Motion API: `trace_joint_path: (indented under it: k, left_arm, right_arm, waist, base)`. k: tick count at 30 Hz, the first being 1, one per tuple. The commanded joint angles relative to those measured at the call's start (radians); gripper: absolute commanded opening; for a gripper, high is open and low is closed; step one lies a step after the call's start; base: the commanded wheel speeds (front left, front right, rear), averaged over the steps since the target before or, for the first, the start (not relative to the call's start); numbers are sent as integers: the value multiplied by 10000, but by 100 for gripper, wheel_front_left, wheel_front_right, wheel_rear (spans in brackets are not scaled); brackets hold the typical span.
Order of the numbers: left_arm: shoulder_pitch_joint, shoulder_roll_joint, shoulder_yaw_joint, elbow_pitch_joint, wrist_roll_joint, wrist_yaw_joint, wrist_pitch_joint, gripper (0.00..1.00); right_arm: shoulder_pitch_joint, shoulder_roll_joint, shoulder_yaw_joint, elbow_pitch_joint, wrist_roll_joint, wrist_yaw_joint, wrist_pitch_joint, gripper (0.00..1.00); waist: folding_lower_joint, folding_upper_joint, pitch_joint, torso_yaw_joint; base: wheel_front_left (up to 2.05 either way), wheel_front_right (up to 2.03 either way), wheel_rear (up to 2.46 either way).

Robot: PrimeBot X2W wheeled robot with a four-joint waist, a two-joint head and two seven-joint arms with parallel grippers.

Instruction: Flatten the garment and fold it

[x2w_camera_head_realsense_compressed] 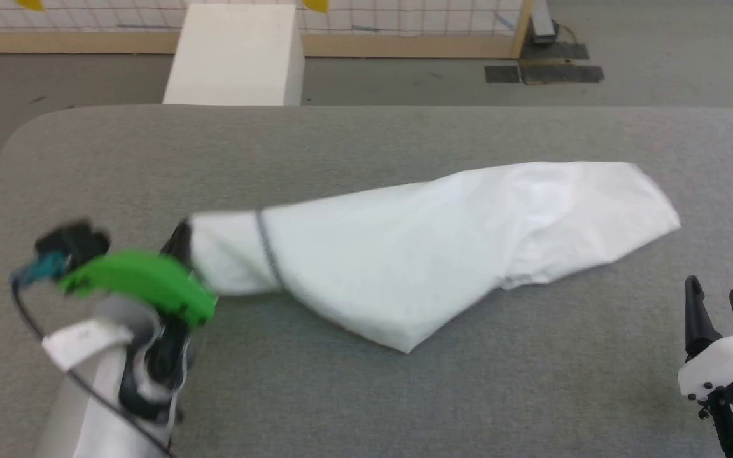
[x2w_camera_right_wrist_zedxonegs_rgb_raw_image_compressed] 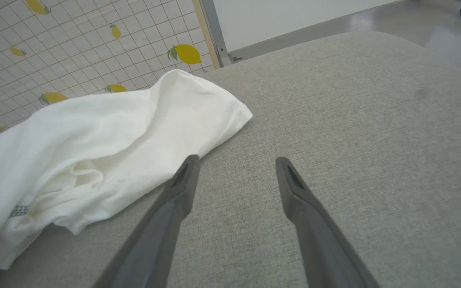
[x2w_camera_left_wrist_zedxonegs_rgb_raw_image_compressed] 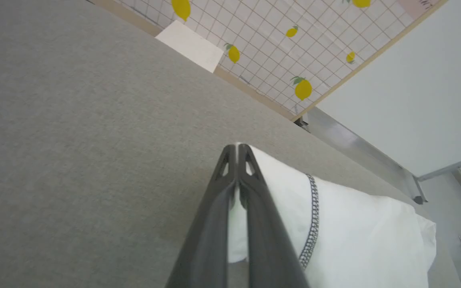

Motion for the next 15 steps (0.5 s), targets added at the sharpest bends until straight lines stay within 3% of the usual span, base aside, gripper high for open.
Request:
trace_joint_path:
  k: [1, 6, 7, 8, 9, 12, 15]
  left_arm:
    - [604, 116, 201, -67, -91, 266, -58, 0]
    - [1729, 20, 618, 270, -432, 736, -18, 0]
    - [1829, 8, 662, 394, -457, 758, -55, 18]
    - [1864, -46, 729, 418, -503, 730, -173, 49]
    - [1869, -144, 829, 371, -569, 647, -399, 100]
    - [1843, -50, 865, 119, -210, 287, -1239, 100]
    - [1904, 277, 693, -240, 882, -155, -2847, 100]
  right_arm:
    - [71, 6, 14, 4, -59, -15, 28, 100]
    - [140, 7, 128, -3, -82, -15, 99, 100]
    - [137, 7, 189, 0, -96, -15, 113, 100]
    - [138, 7, 243, 4, -101, -15, 125, 100]
    - [146, 7, 321, 7, -102, -15, 149, 100]
    - [190, 7, 497, -32, -138, -15, 226, 100]
    - [172, 7, 833, -157, -177, -15, 377, 100]
  waist:
    - [0, 0, -278, 440]
    - [0, 0, -379, 710]
    - [0, 0, -400, 724]
    - [0, 0, -421, 732]
    - [0, 0, -450, 742]
    - [0, 0, -525, 771]
    - [0, 0, -537, 746]
  base:
    - [0, 0, 0]
    - [0, 0, 0]
    - [0, 0, 0]
    - [0, 0, 0]
    - [0, 0, 0]
    - [0, 0, 0]
    - [0, 0, 0]
